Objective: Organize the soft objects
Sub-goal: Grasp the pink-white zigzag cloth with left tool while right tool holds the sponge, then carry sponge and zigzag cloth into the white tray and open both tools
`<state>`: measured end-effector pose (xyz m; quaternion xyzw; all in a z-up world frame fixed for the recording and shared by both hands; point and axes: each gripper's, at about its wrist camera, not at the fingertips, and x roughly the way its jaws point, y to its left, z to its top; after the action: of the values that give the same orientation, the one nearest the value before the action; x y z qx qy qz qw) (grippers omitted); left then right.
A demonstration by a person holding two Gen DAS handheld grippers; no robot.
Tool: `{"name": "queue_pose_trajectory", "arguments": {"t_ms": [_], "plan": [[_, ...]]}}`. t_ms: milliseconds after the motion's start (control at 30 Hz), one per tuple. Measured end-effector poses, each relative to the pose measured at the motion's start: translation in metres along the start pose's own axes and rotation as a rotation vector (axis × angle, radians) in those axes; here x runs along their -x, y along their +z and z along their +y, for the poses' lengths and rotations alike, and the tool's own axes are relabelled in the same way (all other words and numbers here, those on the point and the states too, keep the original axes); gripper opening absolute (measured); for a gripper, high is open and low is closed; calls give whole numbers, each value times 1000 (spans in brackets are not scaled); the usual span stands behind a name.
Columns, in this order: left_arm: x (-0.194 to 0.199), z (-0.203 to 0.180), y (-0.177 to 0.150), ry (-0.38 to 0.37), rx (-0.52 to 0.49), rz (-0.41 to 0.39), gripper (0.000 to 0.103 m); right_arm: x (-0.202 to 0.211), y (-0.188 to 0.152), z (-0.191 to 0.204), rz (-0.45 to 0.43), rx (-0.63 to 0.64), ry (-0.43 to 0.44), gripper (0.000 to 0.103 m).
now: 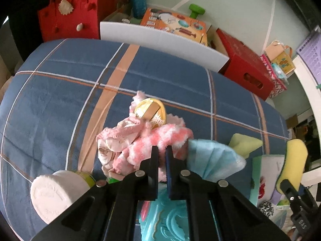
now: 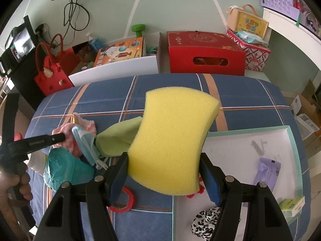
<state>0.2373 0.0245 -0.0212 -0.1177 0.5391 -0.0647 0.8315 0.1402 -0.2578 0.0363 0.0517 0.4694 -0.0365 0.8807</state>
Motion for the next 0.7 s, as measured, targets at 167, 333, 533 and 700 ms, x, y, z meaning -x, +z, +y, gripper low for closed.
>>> {"name": "queue_pose_trajectory", "arguments": {"t_ms": [167,333,533,700], "plan": [[21,1,4,-13,3,-61,5,4,-1,-3,-11,-8,2,71],[39,5,7,-28,15,-112,5,5,-1,-5,-11,-14,6,71],[65,3,9,-60,23,-188,4,10,-1,-8,-24,-21,1,71],[97,-3,8,-77,2,-275,4,21,0,-10,-54,-25,-6,71]]}}
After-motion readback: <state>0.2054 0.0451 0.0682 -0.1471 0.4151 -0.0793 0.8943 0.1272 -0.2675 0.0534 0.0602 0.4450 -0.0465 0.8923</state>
